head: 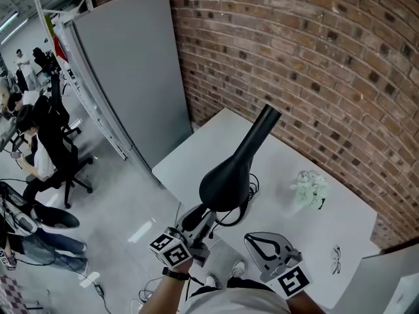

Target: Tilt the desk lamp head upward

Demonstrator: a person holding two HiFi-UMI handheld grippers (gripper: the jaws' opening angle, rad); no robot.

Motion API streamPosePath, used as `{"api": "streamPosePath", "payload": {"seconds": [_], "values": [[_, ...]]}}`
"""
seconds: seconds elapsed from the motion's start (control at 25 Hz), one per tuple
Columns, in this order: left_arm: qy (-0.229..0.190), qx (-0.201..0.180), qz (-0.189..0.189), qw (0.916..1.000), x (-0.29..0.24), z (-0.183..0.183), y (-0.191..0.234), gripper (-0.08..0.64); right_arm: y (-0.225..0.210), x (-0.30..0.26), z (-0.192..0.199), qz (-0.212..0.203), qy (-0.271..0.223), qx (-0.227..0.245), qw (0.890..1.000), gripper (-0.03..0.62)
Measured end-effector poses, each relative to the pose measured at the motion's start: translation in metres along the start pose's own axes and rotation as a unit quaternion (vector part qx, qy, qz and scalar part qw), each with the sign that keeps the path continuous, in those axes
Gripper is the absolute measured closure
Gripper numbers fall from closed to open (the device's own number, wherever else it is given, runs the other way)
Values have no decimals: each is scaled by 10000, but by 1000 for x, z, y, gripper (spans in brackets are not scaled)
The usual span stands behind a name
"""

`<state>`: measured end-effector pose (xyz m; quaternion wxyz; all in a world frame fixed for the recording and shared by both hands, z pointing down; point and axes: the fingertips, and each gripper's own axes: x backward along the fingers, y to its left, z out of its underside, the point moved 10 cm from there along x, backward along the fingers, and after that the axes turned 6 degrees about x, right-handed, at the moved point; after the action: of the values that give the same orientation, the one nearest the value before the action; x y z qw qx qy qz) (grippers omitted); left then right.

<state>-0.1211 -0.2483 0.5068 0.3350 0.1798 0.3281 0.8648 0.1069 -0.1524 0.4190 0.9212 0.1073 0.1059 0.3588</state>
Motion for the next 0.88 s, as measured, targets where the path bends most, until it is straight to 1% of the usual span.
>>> {"api": "streamPosePath", "payload": {"seconds": [0.2, 0.32, 0.6, 0.88], "values": [[-3, 191, 169, 9997, -7, -1, 4, 400, -6, 2, 1, 6, -1, 128, 9999, 575], [-24, 292, 271, 9992, -11, 1, 5, 394, -10, 5, 3, 94, -34, -38, 9999, 575], [71, 236, 426, 9988, -22, 4, 5, 394, -19, 7, 9, 107, -80, 46, 9999, 575], [51, 186, 365, 9991, -22, 3, 3, 394, -27, 4, 11, 107, -199, -180, 9996, 575]]}}
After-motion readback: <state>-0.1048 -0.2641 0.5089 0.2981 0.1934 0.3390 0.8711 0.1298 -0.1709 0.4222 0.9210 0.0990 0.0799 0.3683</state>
